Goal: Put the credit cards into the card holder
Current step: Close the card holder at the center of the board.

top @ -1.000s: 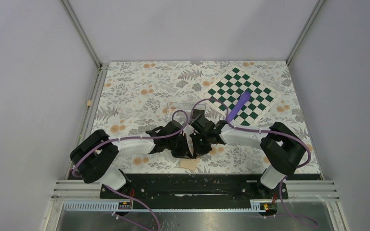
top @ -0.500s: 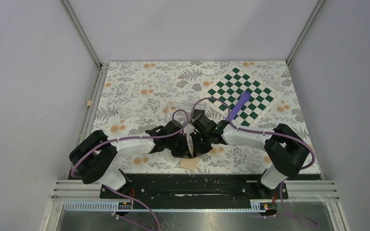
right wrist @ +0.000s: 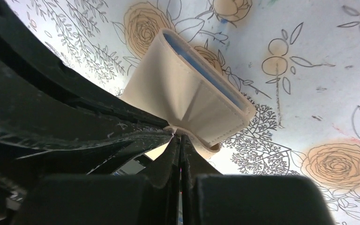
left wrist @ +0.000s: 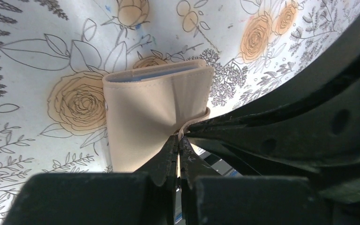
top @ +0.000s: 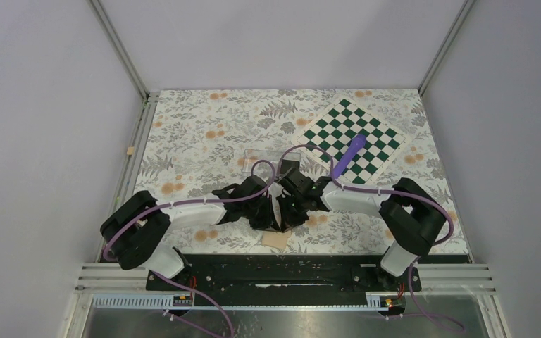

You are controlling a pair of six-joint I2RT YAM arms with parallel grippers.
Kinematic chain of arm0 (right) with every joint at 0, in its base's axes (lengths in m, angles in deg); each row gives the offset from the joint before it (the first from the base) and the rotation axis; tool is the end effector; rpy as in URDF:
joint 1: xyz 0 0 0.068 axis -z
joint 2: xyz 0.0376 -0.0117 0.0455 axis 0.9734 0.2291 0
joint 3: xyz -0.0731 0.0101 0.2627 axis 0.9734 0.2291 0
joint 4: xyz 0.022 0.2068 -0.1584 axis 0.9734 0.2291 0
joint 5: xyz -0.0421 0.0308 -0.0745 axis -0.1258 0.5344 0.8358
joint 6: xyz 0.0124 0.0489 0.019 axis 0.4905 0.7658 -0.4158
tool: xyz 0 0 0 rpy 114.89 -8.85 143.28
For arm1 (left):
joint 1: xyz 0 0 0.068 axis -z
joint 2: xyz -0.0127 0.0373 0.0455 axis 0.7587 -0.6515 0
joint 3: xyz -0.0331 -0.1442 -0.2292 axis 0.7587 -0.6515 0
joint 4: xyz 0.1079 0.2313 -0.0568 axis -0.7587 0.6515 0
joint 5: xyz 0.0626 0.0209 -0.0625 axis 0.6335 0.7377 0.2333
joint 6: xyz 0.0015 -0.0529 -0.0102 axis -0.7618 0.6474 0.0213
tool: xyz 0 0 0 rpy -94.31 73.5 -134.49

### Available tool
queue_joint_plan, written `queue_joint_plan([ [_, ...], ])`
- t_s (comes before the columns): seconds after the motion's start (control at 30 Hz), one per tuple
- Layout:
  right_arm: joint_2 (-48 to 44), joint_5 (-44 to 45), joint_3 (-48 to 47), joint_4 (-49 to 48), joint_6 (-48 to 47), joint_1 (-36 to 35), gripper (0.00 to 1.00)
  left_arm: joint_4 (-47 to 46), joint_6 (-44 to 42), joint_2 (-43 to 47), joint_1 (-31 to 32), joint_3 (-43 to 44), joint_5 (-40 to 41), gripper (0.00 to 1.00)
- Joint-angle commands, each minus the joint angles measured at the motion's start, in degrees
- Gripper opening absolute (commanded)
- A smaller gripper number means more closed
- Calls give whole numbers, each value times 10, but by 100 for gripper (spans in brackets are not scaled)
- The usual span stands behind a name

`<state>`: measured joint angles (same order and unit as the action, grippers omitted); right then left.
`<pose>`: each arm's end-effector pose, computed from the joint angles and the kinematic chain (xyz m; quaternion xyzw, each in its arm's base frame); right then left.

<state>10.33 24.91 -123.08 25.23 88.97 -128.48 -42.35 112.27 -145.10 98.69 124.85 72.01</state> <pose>0.1897 0.2560 0.1640 -0.2003 0.9343 0.2745 0.1075 0.1683 -0.2116 0.1502 0.0208 0.9428 -0.3219 0.0838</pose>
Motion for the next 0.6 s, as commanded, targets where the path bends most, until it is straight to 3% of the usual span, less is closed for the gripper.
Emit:
queue_joint_plan([
  [0.0, 32, -11, -9, -15, -1, -7, 0, -1, -10, -19, 0, 14, 15, 0],
  [0.37, 48, 12, 11, -7, -3, -7, 0, -2, -6, -46, 10, 27, 7, 0],
  [0.57, 45, 15, 6, -3, -3, -7, 0, 44, -10, -2, 9, 34, 41, 13],
])
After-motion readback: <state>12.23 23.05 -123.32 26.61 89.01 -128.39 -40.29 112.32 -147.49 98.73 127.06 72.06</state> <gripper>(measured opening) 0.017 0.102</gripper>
